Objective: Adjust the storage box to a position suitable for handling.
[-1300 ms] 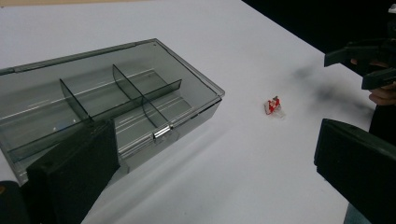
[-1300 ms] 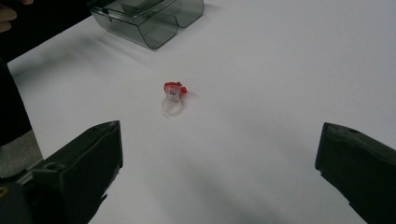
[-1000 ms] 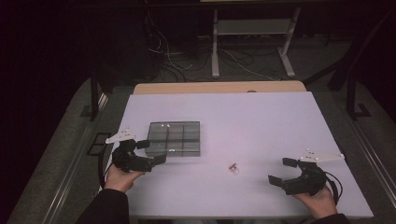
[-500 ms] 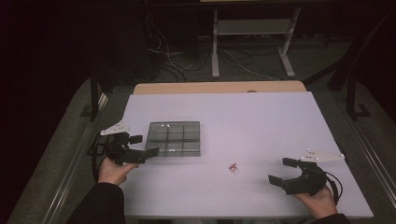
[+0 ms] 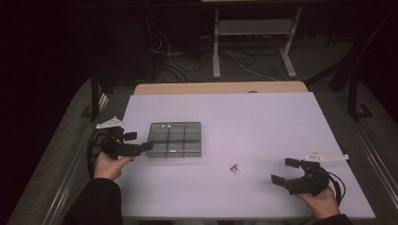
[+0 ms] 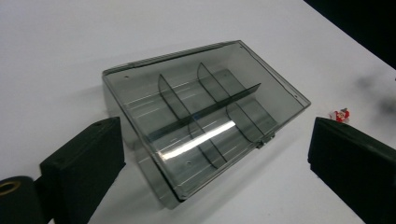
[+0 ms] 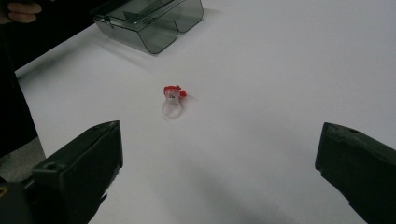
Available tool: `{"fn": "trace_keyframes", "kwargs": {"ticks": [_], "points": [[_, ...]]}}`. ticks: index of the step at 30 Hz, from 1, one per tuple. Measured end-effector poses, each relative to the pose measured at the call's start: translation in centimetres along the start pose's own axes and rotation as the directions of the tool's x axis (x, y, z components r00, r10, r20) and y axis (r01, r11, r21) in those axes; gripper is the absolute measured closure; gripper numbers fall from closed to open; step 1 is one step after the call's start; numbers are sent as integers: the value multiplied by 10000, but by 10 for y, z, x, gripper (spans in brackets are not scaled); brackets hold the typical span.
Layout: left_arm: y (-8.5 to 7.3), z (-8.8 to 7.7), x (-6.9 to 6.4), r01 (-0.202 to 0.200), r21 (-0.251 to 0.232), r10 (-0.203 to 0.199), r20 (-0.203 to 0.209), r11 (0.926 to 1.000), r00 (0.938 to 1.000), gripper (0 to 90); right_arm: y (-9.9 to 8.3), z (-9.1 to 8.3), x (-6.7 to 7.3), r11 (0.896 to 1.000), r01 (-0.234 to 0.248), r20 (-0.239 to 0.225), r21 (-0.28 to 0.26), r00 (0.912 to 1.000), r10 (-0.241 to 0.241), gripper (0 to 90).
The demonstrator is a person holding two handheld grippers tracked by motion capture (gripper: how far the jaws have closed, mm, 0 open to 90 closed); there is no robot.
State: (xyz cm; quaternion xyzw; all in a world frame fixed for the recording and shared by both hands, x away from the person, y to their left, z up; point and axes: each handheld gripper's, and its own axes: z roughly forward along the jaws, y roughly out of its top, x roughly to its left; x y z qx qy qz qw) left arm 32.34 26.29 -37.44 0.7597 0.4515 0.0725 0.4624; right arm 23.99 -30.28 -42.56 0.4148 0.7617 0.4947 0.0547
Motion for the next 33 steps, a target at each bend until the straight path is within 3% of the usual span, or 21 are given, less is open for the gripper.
{"fn": "trace_keyframes", "kwargs": {"ticks": [3,6,13,20,21,22,23,24,26,31,33], "points": [[1,-2,6,79,-92,-80,-102,9999,9999,61,0,0,-1,10000,-11,14,-10,10000,11,6],[2,-5,10,213,-269,-218,-173,9994,9996,136,0,0,-2,10000,-1,27,-36,10000,1,7],[4,-8,21,387,-263,-395,-290,9989,9988,225,0,1,-1,10000,55,11,-11,10000,-55,6],[4,-9,27,569,-326,-597,-924,9978,9939,443,0,2,0,10000,94,-28,29,10000,-94,7],[4,-9,28,614,-332,-646,-1076,9976,9921,490,-1,2,1,10000,75,3,43,10000,-75,6],[5,-9,29,638,-273,-665,-1141,9976,9912,592,-1,1,1,10000,81,15,58,10000,-81,6],[5,-9,30,613,-282,-641,-1118,9977,9917,592,-1,1,1,10000,81,15,58,10000,-81,6],[5,-9,31,599,-258,-625,-1155,9979,9913,684,-2,2,1,9999,133,11,38,9999,-133,6],[5,-7,33,628,-138,-641,-1310,9979,9893,764,-2,1,0,9999,155,34,23,9999,-155,6],[3,-3,38,703,130,-676,-1470,9974,9868,885,-2,0,0,10000,87,82,13,9999,-87,6],[3,-2,39,711,155,-680,-1484,9973,9866,886,-2,0,1,9999,114,70,12,9999,-114,6]]}}
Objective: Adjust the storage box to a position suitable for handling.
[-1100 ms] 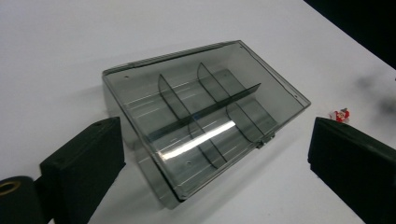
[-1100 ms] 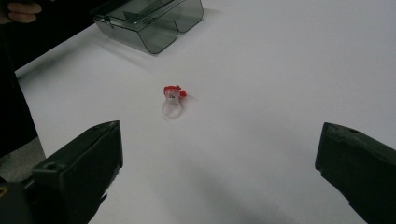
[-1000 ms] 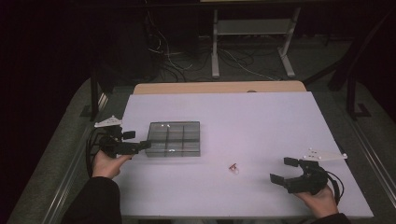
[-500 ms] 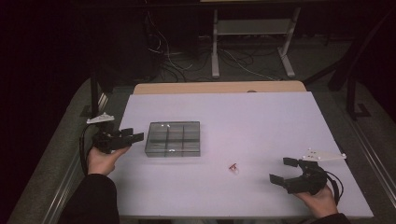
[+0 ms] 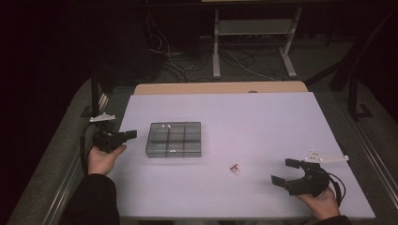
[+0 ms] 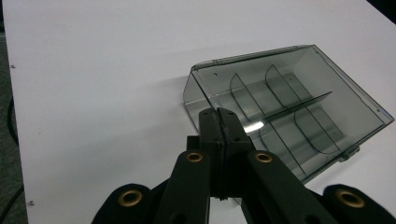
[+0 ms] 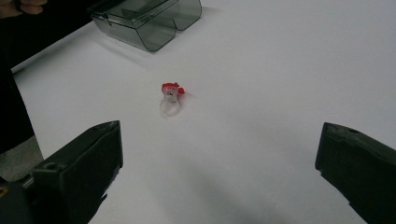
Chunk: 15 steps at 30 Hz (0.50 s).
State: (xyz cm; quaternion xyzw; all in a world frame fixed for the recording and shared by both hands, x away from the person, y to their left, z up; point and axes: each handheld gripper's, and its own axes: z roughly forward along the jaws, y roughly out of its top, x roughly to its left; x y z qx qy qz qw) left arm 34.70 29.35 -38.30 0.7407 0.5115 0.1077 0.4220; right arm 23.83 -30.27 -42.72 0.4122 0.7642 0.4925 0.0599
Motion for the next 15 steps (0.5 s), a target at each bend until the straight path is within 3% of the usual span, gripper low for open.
{"fn": "trace_keyframes", "kwargs": {"ticks": [15], "points": [[-2,22,4,-71,558,78,-126,9984,9999,887,-1,-1,0,10000,32,38,2,10000,-32,6]]}}
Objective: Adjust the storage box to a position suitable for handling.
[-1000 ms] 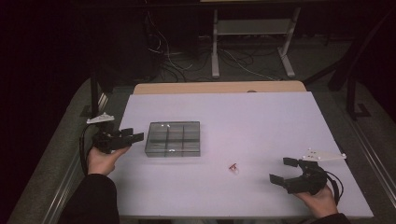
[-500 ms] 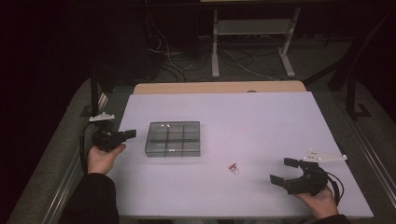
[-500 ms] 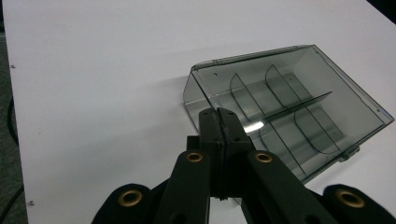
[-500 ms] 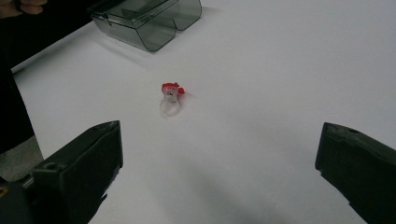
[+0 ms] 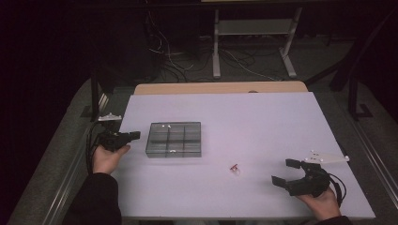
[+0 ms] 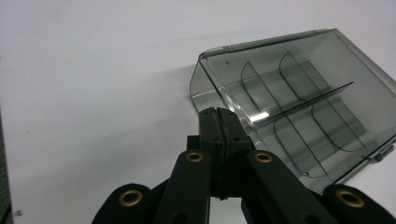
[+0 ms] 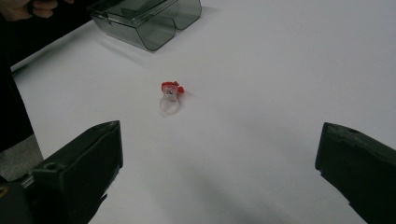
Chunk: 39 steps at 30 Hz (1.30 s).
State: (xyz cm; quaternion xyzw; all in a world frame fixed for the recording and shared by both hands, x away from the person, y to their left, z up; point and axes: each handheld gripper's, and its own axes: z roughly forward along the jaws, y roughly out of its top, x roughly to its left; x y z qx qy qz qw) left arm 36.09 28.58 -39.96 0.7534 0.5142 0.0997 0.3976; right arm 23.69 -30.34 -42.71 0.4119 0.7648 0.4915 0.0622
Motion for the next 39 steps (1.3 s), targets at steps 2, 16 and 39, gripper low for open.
{"fn": "trace_keyframes", "kwargs": {"ticks": [2,16,39], "points": [[-1,4,0,60,14,-60,46,10000,10000,887,0,0,0,10000,18,0,6,10000,-18,6],[-12,20,4,102,545,-114,215,9985,9997,887,0,0,0,10000,14,24,14,10000,-14,6],[-17,34,-4,444,619,-487,696,9971,9964,888,0,0,-1,10000,-37,40,8,10000,37,6]]}}
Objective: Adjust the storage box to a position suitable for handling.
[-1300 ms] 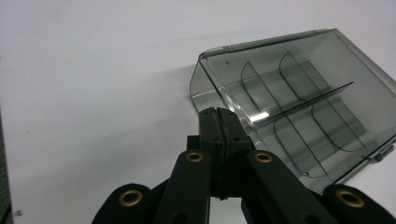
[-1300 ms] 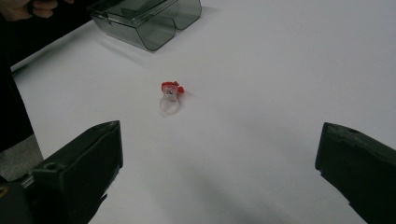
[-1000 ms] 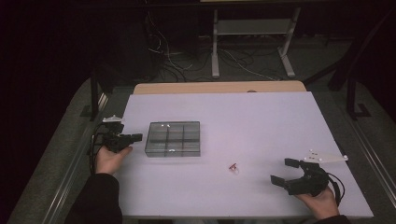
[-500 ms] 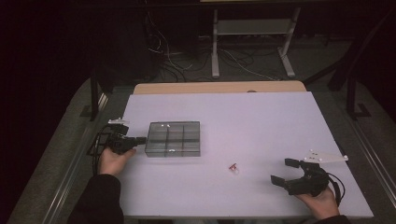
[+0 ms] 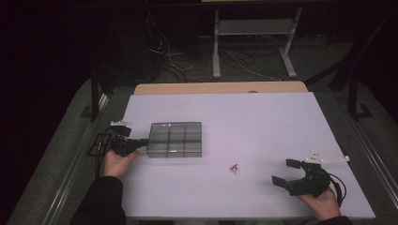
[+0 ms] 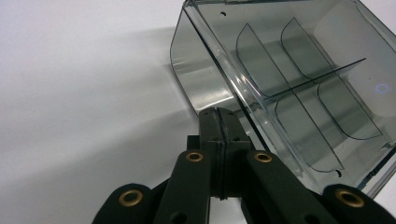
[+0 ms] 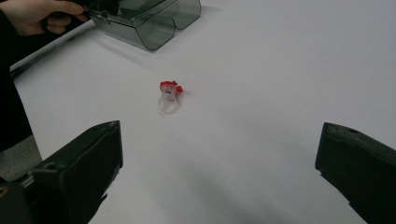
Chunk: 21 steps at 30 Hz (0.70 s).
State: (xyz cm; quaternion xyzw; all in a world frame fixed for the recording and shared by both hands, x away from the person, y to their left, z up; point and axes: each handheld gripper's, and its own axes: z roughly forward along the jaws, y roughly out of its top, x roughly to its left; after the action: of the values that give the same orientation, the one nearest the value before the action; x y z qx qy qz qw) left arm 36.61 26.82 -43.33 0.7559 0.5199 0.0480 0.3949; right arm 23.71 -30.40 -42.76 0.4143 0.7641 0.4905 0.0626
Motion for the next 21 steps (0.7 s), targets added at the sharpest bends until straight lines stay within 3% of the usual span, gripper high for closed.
{"fn": "trace_keyframes", "kwargs": {"ticks": [7,14,21], "points": [[3,12,-13,-186,2,186,326,9998,9993,888,0,0,0,10000,15,5,-3,10000,-15,7],[7,23,-28,-631,93,626,491,9980,9968,888,0,0,0,10000,57,60,64,10000,-57,6],[10,30,-38,-737,106,728,678,9972,9950,888,0,-1,0,9999,92,49,40,9999,-92,7]]}}
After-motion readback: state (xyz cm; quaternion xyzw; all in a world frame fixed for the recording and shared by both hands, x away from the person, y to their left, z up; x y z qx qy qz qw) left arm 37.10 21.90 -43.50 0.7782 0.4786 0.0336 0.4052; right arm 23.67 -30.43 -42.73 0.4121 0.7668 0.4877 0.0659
